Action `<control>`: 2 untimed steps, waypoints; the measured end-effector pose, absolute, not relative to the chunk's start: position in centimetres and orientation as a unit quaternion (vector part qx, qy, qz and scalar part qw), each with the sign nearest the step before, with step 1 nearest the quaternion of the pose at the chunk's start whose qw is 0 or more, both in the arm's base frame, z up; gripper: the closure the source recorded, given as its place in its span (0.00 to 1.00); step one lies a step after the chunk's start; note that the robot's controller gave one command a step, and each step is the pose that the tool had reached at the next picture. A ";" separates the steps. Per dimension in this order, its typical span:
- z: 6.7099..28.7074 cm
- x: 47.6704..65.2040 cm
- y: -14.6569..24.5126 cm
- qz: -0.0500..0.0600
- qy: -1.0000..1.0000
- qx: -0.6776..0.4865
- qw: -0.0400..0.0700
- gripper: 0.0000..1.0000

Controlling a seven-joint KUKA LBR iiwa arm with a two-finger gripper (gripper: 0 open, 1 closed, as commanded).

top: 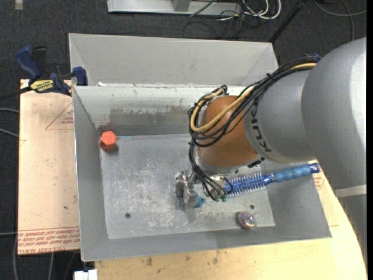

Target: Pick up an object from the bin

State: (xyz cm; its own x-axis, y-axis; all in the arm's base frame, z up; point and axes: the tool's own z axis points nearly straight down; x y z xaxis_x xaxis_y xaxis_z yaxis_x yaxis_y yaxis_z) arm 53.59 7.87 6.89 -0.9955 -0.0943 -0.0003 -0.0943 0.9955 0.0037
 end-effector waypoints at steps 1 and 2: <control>10.8 53.7 7.9 0.001 0.999 -0.047 0.003 1.00; 10.8 53.8 8.0 0.001 0.999 -0.047 0.001 1.00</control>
Offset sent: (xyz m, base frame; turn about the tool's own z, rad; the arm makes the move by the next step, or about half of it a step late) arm 0.0002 0.0000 0.0375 0.0000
